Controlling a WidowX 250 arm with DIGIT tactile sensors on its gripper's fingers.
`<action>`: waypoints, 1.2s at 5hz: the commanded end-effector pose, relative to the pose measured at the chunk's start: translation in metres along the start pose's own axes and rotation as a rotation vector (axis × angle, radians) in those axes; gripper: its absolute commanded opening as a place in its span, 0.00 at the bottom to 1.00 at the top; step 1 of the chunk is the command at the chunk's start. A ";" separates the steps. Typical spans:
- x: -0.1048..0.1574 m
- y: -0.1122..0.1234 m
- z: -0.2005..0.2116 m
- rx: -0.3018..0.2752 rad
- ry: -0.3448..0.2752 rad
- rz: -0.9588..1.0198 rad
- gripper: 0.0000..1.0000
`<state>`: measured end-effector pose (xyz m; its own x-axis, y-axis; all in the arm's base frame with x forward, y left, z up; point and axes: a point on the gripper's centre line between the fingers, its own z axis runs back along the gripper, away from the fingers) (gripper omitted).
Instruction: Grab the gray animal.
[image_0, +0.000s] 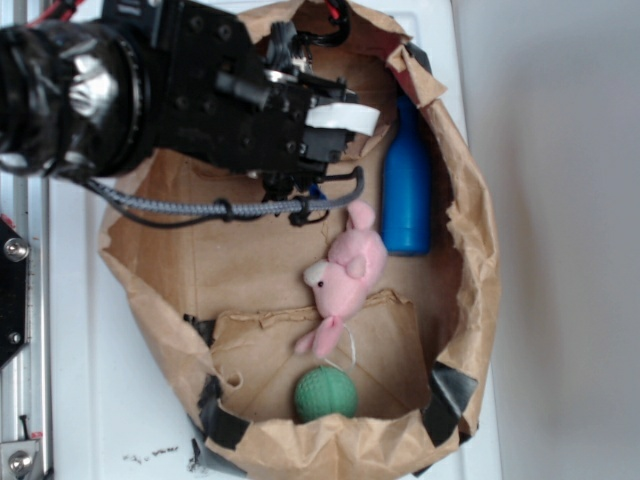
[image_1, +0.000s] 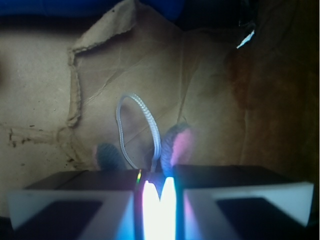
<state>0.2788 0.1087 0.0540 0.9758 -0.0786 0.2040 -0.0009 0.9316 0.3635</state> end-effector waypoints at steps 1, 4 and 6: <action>-0.014 0.008 0.119 -0.258 -0.131 -0.005 0.00; -0.016 0.031 0.097 -0.244 -0.094 0.046 1.00; -0.015 0.015 0.052 -0.136 -0.079 0.006 1.00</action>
<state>0.2558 0.1072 0.0867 0.9618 -0.0978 0.2557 0.0369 0.9718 0.2330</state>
